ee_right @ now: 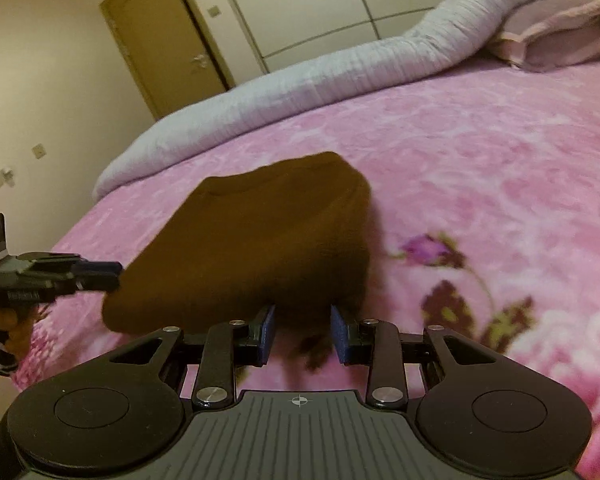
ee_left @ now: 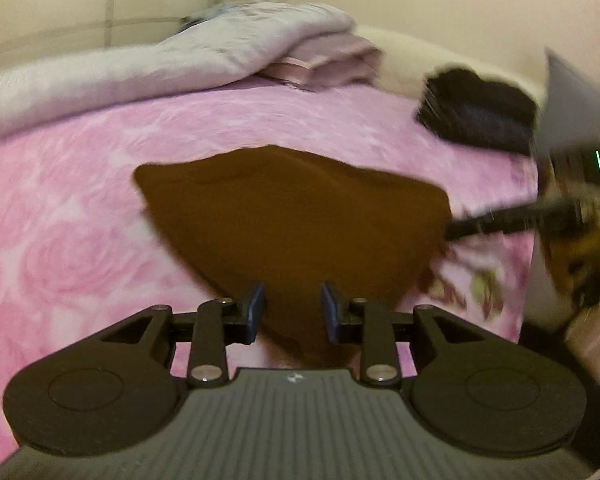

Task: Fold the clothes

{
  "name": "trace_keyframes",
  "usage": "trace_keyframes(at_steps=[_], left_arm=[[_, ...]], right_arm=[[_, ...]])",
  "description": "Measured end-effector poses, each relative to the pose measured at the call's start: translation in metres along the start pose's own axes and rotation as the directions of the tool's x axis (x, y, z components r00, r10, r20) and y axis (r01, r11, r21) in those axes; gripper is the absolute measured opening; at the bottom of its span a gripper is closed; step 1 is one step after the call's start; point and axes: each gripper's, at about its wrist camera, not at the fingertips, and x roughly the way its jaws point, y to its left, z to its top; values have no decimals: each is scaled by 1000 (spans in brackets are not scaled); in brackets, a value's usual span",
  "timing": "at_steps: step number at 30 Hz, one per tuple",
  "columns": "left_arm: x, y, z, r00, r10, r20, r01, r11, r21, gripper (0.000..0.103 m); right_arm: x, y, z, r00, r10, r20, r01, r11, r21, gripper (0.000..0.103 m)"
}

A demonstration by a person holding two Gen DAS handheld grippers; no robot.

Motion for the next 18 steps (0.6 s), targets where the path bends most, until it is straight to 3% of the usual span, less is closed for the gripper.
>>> trace_keyframes(at_steps=[2,3,4,8,11,13,18], left_arm=[[6,-7,-1,1000,18,-13,-18,998,54,28],[8,-8,-1,1000,23,-19,-21,997,71,28],[9,-10,0,999,26,-22,-24,996,83,28],[14,-12,-2,998,37,-43,-31,992,126,28],[15,-11,-4,998,42,-45,-36,990,134,29],[9,-13,-4,998,54,-34,-48,987,156,29],[1,-21,-7,998,52,-27,-45,977,207,29]], right_arm=[[4,-2,1,1000,7,-4,-7,1000,8,27],[6,-4,2,1000,4,-10,-4,1000,20,4],[3,-7,3,1000,-7,-13,8,999,32,1],[-12,-21,6,995,-94,-18,94,995,34,0],[-23,-39,4,988,-156,-2,156,982,107,0],[-33,-34,5,989,-146,18,144,985,95,0],[-35,11,5,997,-69,46,73,994,-80,8]])
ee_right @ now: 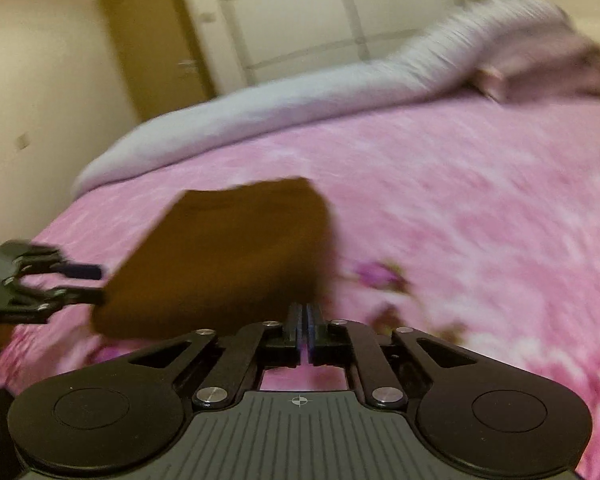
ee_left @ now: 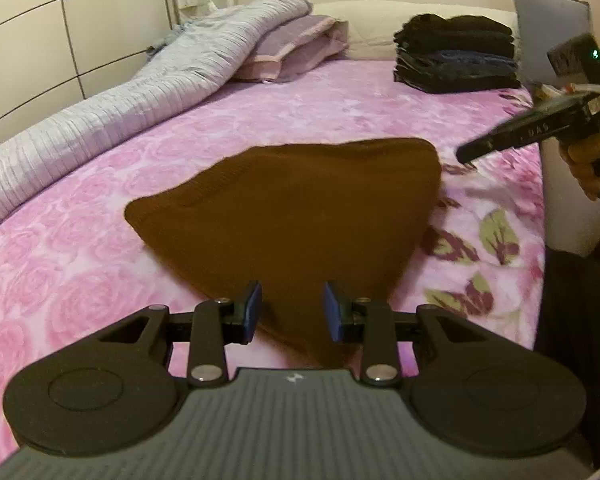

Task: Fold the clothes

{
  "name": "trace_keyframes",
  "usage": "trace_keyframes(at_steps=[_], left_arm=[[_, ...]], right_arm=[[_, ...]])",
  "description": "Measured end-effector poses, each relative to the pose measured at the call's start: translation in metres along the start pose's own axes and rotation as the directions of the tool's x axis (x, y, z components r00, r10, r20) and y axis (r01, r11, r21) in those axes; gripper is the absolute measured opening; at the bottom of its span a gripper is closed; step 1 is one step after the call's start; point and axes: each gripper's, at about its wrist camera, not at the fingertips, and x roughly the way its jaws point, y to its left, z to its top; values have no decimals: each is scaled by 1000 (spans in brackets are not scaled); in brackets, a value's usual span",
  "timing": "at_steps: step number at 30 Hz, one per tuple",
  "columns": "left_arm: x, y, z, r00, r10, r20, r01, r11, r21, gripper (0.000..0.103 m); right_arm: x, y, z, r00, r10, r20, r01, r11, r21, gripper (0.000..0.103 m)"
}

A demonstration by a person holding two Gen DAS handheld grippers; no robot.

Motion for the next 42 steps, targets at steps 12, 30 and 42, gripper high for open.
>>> trace_keyframes(at_steps=[12,30,42], left_arm=[[-31,26,-21,992,114,-53,-112,993,39,33],[-28,-1,-46,964,266,17,-250,879,406,78],[66,-54,-22,928,287,238,-364,562,743,89]], right_arm=[[32,52,5,987,-141,-79,131,984,-122,46],[130,214,-56,982,-164,-95,-28,373,-927,23],[30,139,7,988,-49,-147,-77,667,-741,17]])
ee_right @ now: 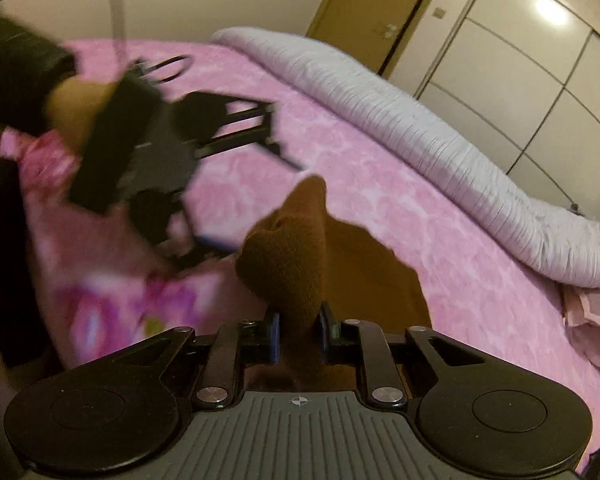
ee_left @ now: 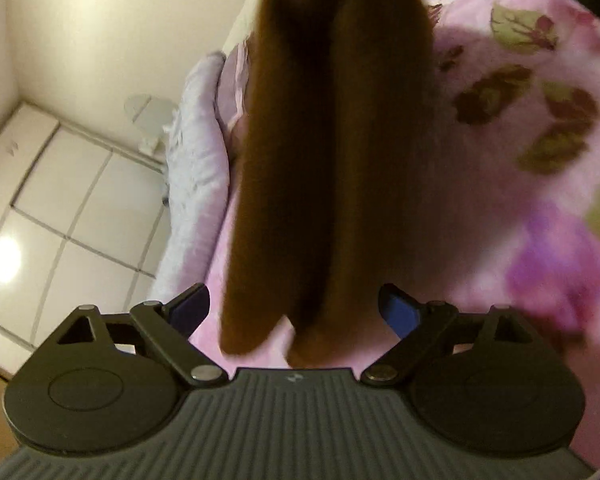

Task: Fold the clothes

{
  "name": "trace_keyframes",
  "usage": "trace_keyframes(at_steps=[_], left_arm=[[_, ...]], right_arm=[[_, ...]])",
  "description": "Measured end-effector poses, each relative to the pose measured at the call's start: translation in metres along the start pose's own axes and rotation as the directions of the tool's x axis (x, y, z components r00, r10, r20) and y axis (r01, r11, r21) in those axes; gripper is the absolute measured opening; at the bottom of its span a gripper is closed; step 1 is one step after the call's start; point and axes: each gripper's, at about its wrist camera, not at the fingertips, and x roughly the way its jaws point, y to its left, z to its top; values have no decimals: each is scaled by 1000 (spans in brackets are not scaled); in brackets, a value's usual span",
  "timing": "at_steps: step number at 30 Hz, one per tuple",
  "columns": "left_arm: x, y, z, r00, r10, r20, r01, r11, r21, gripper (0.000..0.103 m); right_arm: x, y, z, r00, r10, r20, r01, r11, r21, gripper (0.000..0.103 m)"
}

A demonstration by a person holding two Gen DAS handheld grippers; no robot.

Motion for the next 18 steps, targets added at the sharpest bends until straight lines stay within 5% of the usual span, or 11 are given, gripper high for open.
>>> trace_keyframes(at_steps=[6,8,10,12,13,15,17,18], left_arm=[[9,-14,8,999,-30,37,26,992,121,71],[10,-15,7,997,-78,14,75,989,131,42],[9,-18,6,994,-108,3,106,984,142,29],[9,-21,5,992,-125,-7,125,983,138,23],[9,-21,5,991,-132,-10,132,982,131,22],[9,-20,6,989,-144,-16,145,983,113,21],[10,-17,7,988,-152,-19,153,983,97,21],[10,-16,7,988,-154,-19,155,984,92,20]], right_arm=[[-28,4,-44,998,32,-57,-28,997,67,19],[-38,8,-59,996,63,-70,-53,988,142,21],[-45,2,-73,997,31,-64,-12,960,278,27],[-49,-18,-93,999,22,-26,-5,855,519,40],[-52,-29,-103,1000,14,-8,-6,779,627,56],[-51,-50,-127,999,-4,42,-32,574,818,77],[-43,-69,-152,994,-24,106,-91,342,935,79],[-36,-74,-157,993,-32,116,-102,284,953,79]])
